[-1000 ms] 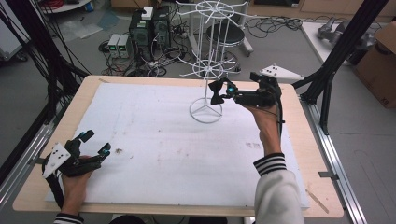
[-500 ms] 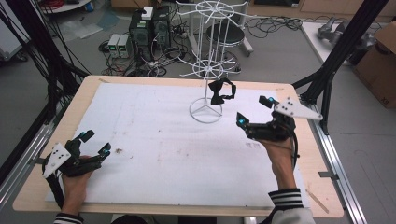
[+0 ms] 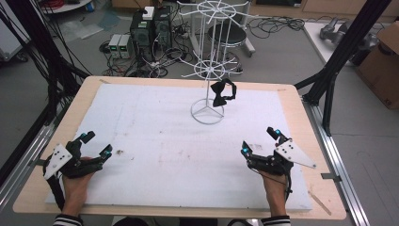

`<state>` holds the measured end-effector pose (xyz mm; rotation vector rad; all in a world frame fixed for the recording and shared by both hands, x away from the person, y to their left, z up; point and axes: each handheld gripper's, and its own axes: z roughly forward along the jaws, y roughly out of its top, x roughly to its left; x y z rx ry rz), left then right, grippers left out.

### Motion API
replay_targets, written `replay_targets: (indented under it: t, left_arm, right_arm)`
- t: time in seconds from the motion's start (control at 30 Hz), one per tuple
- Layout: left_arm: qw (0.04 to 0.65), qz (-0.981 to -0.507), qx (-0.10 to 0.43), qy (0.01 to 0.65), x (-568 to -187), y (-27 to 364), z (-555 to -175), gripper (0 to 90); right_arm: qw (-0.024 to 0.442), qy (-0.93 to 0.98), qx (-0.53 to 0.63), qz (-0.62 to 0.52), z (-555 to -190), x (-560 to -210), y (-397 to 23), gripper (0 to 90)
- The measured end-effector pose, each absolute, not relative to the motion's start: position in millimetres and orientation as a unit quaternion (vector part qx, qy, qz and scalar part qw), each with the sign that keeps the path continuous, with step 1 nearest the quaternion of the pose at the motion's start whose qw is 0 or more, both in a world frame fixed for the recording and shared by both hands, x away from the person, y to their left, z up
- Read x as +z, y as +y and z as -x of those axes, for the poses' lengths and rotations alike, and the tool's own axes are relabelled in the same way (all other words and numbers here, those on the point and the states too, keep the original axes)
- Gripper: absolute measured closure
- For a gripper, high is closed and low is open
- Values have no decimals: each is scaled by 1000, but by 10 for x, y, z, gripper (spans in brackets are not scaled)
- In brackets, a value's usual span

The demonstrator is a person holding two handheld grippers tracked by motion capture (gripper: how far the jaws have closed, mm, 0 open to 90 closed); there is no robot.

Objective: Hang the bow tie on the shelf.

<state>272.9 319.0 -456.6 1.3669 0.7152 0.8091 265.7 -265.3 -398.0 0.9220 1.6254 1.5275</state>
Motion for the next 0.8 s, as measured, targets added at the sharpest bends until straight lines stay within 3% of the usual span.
replay_targets:
  t: [0.4, 0.8]
  left_arm:
    - [644, -599, 354, 316, -4566, 3190, -2730, 163]
    - [643, -599, 355, 318, -4566, 3194, -2732, 163]
  right_arm:
    - [355, 613, 591, -388, -2588, -4466, -2817, 11]
    - [366, 612, 585, -386, -2570, -4536, -2813, 11]
